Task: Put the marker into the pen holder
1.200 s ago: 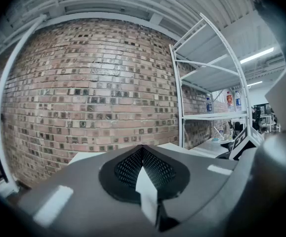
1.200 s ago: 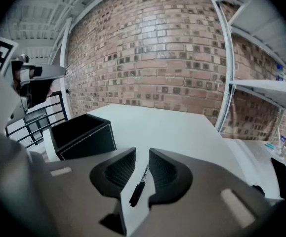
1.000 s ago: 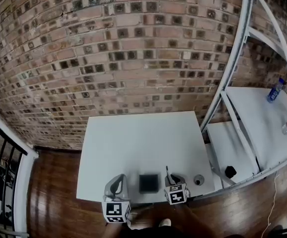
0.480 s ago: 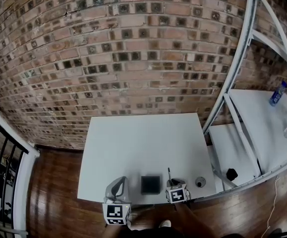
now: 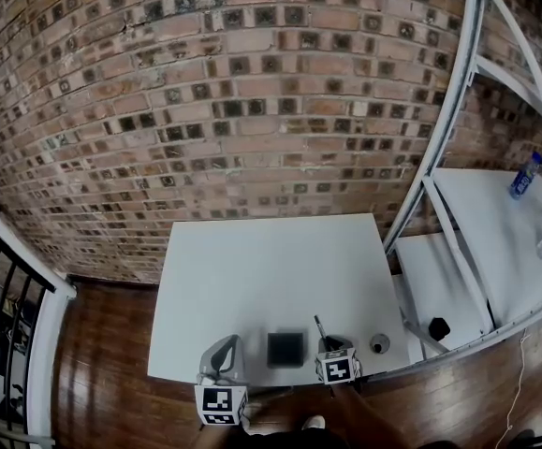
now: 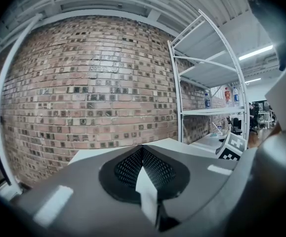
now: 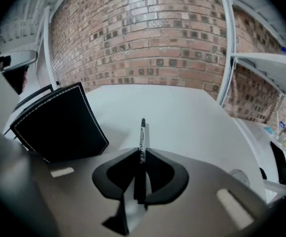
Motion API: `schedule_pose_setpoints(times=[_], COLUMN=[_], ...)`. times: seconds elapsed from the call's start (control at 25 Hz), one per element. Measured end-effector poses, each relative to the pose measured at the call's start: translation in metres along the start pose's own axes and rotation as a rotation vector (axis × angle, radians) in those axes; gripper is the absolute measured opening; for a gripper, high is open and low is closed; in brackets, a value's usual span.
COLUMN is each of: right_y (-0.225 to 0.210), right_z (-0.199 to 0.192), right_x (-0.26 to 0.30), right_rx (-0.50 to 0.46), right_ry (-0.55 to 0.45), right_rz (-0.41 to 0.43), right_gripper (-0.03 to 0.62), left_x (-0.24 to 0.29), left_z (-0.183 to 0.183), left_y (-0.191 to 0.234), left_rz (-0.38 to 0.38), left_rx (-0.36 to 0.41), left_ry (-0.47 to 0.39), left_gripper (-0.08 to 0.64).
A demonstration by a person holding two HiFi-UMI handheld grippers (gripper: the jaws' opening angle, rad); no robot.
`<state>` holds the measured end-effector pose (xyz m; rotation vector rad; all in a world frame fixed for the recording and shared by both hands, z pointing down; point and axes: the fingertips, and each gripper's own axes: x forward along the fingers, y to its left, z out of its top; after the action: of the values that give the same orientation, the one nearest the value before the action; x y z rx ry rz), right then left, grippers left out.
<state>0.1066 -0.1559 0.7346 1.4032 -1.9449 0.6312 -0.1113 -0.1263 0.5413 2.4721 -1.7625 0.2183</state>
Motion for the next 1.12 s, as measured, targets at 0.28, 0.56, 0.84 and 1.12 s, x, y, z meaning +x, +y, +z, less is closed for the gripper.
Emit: schedule_pose_setpoints(times=[0.28,0.56,0.84,1.12], right_y=[0.007,0.042,0.063,0.081], right_z=[0.065,0.139,0.174,0.183], right_x=[-0.058,-0.124,-0.158,-0.169], right_rx=[-0.018,-0.026,-0.020,-0.033], right_ry=[-0.313,-0.605,-0.719,-0.751], right_rz=[-0.055,-0.047,-0.024,-0.009], right_gripper=[0.044,0.044,0.044,0.044], left_x=[0.006,0.001,-0.004,-0.008], left_z=[0.002,0.022,0.028,0.030], left_y=[-0.007,-0.003,0.000,0.009], left_rz=[-0.030,-0.021,-0.024,-0.025], left_rx=[-0.006,-0.018,-0.025,-0.020], left_ry=[-0.004,-0.088,-0.126,-0.133], left_gripper=[0.014,0.014,0.014,0.014])
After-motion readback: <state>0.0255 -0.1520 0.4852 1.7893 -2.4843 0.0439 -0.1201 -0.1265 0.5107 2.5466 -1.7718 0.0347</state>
